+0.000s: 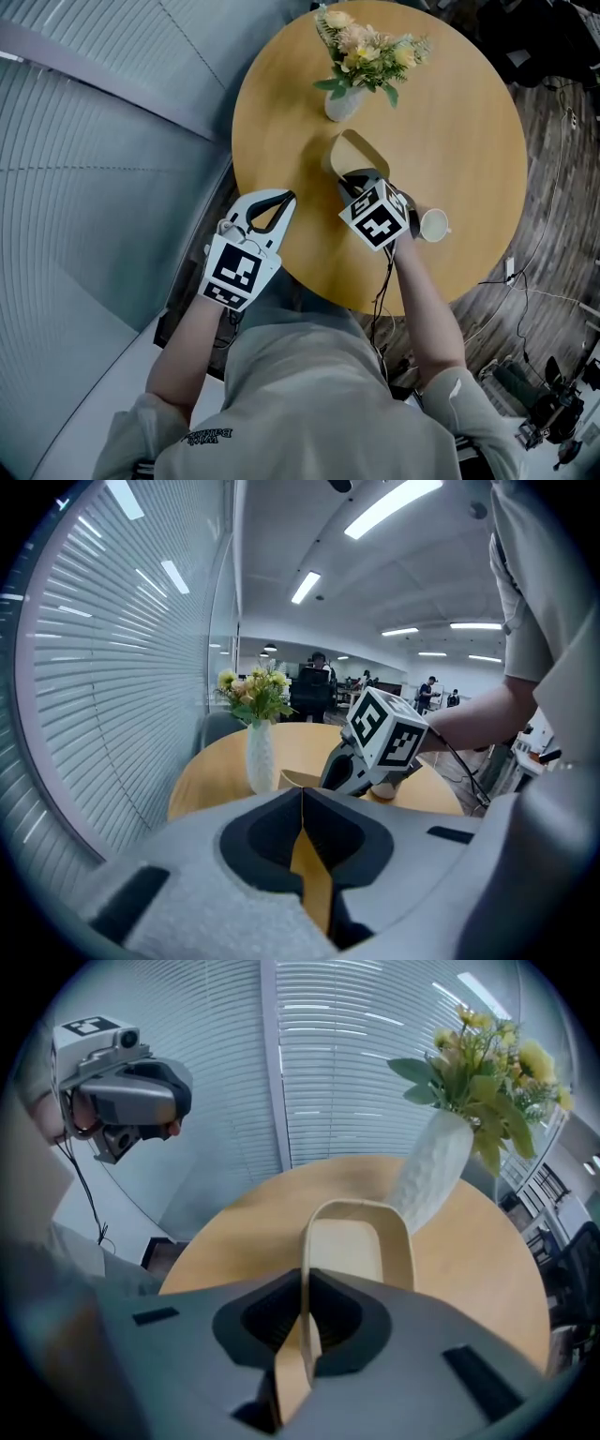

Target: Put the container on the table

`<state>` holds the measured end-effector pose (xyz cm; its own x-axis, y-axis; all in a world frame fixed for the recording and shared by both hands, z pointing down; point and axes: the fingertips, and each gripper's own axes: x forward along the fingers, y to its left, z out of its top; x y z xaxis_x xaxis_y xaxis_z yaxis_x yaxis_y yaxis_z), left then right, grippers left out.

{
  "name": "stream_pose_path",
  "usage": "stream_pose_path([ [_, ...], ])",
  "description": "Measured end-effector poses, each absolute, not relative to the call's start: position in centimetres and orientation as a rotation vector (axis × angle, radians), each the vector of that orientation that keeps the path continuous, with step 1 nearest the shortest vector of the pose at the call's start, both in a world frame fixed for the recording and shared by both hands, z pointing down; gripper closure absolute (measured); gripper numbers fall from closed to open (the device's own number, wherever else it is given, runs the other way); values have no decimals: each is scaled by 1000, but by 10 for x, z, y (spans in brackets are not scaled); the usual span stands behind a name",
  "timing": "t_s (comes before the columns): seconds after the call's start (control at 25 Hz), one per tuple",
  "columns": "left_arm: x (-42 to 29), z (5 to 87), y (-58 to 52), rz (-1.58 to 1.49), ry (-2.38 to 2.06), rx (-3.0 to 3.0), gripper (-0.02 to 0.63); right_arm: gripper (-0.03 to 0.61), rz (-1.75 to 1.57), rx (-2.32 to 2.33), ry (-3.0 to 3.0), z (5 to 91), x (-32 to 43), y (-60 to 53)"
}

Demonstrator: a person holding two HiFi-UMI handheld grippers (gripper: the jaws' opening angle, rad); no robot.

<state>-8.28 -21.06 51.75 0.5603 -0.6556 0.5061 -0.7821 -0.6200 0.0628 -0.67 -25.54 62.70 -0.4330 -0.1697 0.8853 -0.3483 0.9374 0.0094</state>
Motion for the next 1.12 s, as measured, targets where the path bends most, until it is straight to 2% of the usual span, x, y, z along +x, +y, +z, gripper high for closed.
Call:
stream_pose_path([
  [1.12,-77,566,-201,625,-1093,2398,592,538,245,300,-1952,707,-15,-234],
])
